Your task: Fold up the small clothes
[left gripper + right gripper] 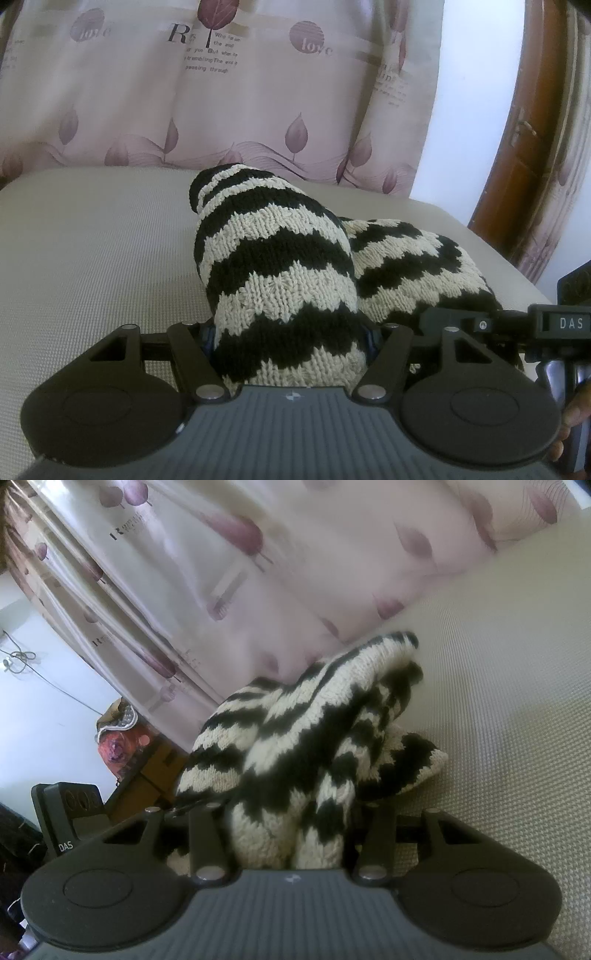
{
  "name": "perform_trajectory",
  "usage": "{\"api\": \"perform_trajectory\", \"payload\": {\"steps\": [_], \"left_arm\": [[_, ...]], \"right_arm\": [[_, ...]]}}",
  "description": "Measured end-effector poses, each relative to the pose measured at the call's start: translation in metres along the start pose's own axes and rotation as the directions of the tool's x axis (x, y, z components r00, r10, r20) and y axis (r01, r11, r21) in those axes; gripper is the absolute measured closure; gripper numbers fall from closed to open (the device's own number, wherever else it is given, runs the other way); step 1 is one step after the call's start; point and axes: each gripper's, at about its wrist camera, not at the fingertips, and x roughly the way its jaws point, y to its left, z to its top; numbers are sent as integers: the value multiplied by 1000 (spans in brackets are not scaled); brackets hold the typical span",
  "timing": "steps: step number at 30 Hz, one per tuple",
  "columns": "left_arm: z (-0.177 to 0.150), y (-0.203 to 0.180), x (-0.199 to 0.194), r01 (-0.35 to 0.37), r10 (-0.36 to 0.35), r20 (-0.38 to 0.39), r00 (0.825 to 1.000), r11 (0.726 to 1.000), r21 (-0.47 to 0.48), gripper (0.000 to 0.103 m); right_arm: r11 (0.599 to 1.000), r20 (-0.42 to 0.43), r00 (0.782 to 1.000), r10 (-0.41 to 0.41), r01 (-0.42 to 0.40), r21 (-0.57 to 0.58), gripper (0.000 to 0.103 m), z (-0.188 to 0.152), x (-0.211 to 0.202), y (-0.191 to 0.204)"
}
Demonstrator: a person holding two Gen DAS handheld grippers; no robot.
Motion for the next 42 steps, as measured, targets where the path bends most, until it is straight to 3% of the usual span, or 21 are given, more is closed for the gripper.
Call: {"api": "perform_trajectory", "payload": {"steps": [21,30,34,38,42], "left_arm": [[-4,7,18,-13,13,-39,999,1000,-14,34],[-7,16,19,-22,20,-36,999,998,-52,20],[-8,18,18,-61,60,-30,998,997,-52,1],[-10,27,20,-36,32,-45,998,994,-106,0],[-10,27,19,-39,36,-35,999,995,-93,0]], "right_arm": [[1000,-25,1000,-9,9,15,56,-3,9,-19],[1000,-40,999,-12,13,10,55,-4,10,-27],[1000,-45,999,-21,22,5,53,-6,10,-28],[999,-54,998,-33,33,7,49,-7,10,-32],[999,-58,997,-49,48,-20,46,-7,7,-31]]}}
